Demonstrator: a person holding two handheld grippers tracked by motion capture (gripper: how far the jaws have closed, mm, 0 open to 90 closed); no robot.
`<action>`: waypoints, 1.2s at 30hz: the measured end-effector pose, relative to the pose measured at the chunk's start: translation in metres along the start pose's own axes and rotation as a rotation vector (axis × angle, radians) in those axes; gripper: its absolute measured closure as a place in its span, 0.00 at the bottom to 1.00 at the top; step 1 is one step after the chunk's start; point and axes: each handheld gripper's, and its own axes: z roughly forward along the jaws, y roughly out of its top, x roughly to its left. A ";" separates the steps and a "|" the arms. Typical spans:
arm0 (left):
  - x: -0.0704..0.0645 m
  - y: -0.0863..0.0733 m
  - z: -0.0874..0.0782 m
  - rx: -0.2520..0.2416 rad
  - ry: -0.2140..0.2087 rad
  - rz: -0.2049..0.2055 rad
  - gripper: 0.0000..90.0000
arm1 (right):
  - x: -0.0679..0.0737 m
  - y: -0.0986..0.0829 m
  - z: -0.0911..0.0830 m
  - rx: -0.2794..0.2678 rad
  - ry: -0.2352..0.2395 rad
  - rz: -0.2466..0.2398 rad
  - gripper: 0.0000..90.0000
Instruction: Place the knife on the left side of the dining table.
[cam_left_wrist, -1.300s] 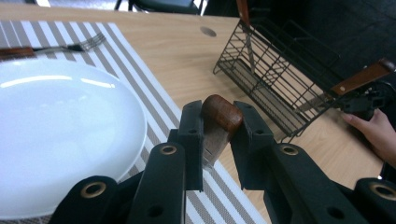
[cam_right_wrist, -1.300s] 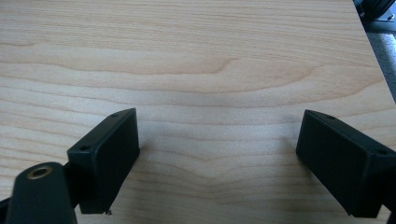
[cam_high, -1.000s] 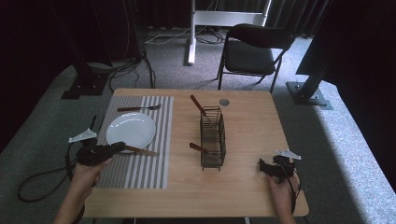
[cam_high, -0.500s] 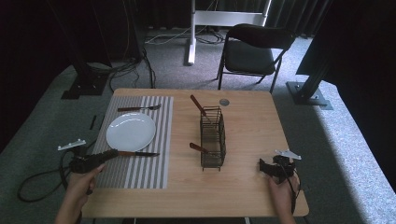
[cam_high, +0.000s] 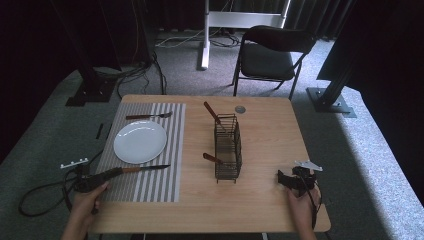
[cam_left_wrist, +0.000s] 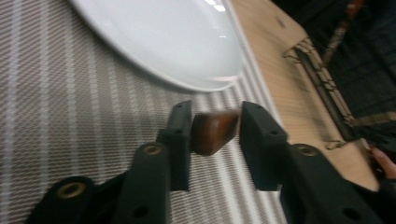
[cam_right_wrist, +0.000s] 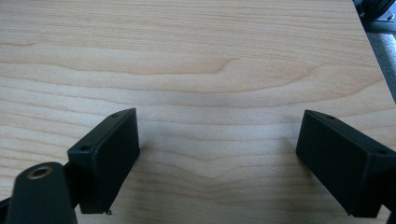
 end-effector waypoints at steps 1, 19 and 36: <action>0.001 0.000 0.001 0.001 0.015 0.000 0.68 | 0.000 0.000 0.000 0.000 0.000 0.000 0.14; 0.001 0.007 0.026 0.011 0.287 0.122 0.52 | 0.000 0.000 0.000 -0.001 0.000 0.001 0.14; -0.027 -0.019 0.006 -0.155 0.402 0.314 0.42 | 0.000 0.000 0.000 0.000 0.000 0.000 0.14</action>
